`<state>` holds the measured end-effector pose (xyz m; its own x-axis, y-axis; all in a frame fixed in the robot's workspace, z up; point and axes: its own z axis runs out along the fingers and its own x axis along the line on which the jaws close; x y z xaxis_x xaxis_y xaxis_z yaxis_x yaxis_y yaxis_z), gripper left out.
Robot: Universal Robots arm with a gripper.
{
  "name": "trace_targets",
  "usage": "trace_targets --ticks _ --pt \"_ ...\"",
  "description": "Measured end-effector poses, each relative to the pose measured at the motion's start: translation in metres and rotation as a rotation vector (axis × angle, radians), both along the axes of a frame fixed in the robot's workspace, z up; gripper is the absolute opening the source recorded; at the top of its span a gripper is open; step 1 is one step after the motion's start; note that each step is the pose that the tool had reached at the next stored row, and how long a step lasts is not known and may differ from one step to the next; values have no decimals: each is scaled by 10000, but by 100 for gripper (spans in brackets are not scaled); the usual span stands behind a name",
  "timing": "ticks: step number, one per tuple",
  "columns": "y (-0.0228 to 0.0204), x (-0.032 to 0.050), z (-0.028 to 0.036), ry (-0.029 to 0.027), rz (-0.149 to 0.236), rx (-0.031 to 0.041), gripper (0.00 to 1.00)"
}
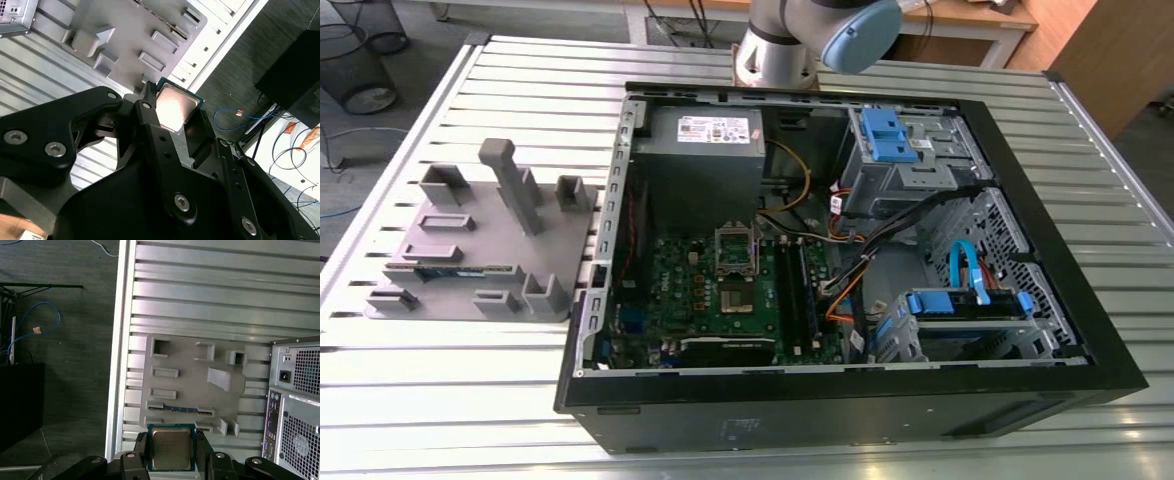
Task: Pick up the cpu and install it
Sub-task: 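Pick up the cpu and move it towards the insertion slot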
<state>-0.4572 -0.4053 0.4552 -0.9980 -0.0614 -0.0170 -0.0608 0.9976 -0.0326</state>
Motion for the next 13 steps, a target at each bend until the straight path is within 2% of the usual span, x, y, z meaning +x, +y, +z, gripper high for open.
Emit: trace_targets --ticks 13 --pt "0 0 -236 1 0 -59 47"
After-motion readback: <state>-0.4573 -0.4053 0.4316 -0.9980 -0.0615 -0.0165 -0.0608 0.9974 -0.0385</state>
